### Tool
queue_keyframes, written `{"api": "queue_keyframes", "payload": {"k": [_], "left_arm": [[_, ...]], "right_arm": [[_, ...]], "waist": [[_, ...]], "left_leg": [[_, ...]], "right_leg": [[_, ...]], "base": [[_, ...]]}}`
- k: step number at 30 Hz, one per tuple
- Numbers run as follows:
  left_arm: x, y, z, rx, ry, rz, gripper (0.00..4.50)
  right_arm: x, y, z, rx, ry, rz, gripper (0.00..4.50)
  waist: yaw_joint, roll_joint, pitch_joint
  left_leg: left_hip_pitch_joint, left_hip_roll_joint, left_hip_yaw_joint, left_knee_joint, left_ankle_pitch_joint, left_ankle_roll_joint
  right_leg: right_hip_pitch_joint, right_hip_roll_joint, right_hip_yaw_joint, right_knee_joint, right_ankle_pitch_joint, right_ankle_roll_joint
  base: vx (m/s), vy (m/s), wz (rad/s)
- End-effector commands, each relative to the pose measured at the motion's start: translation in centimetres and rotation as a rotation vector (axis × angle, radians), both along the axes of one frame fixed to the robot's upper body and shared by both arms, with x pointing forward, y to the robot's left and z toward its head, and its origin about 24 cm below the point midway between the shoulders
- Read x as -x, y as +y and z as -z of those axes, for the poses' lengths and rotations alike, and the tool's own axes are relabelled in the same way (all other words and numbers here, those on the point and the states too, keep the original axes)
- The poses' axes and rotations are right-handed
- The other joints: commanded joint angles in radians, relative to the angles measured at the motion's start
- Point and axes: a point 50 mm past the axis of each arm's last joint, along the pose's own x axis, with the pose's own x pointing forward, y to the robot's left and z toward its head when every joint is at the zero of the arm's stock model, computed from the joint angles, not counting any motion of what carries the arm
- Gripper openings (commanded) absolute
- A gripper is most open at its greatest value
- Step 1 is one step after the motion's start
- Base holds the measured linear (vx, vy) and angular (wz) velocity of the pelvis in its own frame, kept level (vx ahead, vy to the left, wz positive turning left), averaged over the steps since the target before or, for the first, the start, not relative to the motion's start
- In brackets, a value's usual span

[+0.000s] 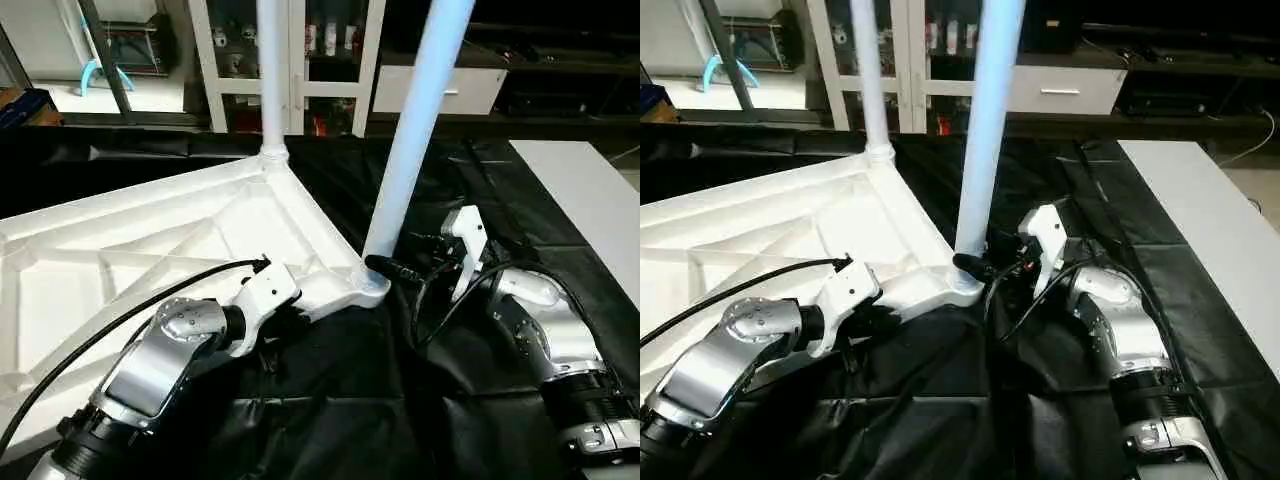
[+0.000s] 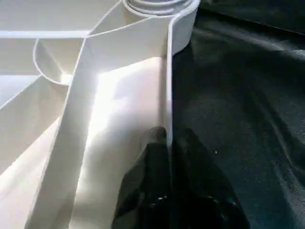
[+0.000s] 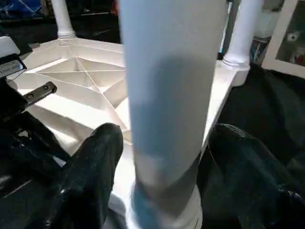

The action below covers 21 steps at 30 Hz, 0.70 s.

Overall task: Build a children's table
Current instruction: Rotate leg to tighten

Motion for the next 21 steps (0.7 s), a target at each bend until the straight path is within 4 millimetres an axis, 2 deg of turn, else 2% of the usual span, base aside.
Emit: {"api": "queue_keyframes", "payload": {"k": [1, 7, 9, 10, 15, 17, 18, 21], "left_arm": [[0.8, -0.7, 1.2, 0.002, 0.058, 0.023, 0.05], [0.9, -0.7, 1.4, -0.006, 0.061, 0.05, 0.05], [1.0, -0.6, 1.5, -0.01, 0.063, 0.053, 0.0], [1.0, -0.6, 1.5, -0.011, 0.064, 0.054, 0.0], [1.1, -0.7, 1.6, -0.012, 0.066, 0.053, 0.0], [1.1, -0.7, 1.6, -0.013, 0.069, 0.055, 0.0], [1.1, -0.7, 1.6, -0.015, 0.069, 0.052, 0.0], [1.1, -0.8, 1.6, -0.018, 0.071, 0.048, 0.0]], "right_arm": [[-0.2, 0.3, 0.0, 0.017, -0.007, -0.021, 3.21], [-0.3, 0.4, 0.4, 0.026, 0.022, -0.053, 3.21], [-0.2, 0.3, 0.5, 0.028, 0.036, -0.06, 2.93], [-0.2, 0.3, 0.5, 0.027, 0.039, -0.06, 2.93], [-0.4, -0.1, 0.7, 0.021, 0.05, -0.044, 2.46], [-0.4, -0.1, 0.8, 0.025, 0.052, -0.045, 2.44], [-0.6, -0.2, 1.0, 0.044, 0.059, -0.024, 2.21], [-0.9, -0.2, 1.6, 0.077, 0.086, 0.043, 2.04]], "waist": [[-0.002, -0.01, -0.056], [0.0, -0.01, -0.059], [0.001, -0.011, -0.059], [0.001, -0.01, -0.059], [0.0, -0.011, -0.057], [-0.001, -0.011, -0.056], [-0.001, -0.011, -0.056], [-0.001, -0.011, -0.055]], "left_leg": [[0.031, 0.005, 0.004, -0.05, -0.03, 0.069], [0.028, 0.001, 0.004, -0.047, -0.014, 0.074], [0.026, 0.001, 0.004, -0.047, -0.006, 0.077], [0.026, 0.001, 0.003, -0.047, -0.006, 0.076], [0.028, 0.002, 0.004, -0.049, -0.026, 0.073], [0.028, 0.002, 0.004, -0.049, -0.029, 0.071], [0.028, 0.002, 0.004, -0.049, -0.028, 0.07], [0.028, 0.001, 0.004, -0.049, -0.017, 0.068]], "right_leg": [[0.033, -0.045, 0.019, -0.063, 0.28, -0.239], [0.034, -0.045, 0.02, -0.059, 0.308, -0.239], [0.035, -0.044, 0.019, -0.058, 0.323, -0.236], [0.035, -0.044, 0.019, -0.058, 0.323, -0.236], [0.033, -0.045, 0.019, -0.061, 0.29, -0.239], [0.032, -0.045, 0.019, -0.061, 0.279, -0.242], [0.032, -0.045, 0.019, -0.061, 0.276, -0.243], [0.031, -0.044, 0.019, -0.061, 0.283, -0.243]], "base": [[0.0, 0.0, 0.0], [0.0, 0.0, 0.0], [0.0, 0.0, 0.0], [0.0, 0.0, 0.0], [0.0, 0.0, 0.0], [0.0, 0.0, 0.0], [0.0, 0.0, 0.0], [0.0, 0.0, 0.0]]}}
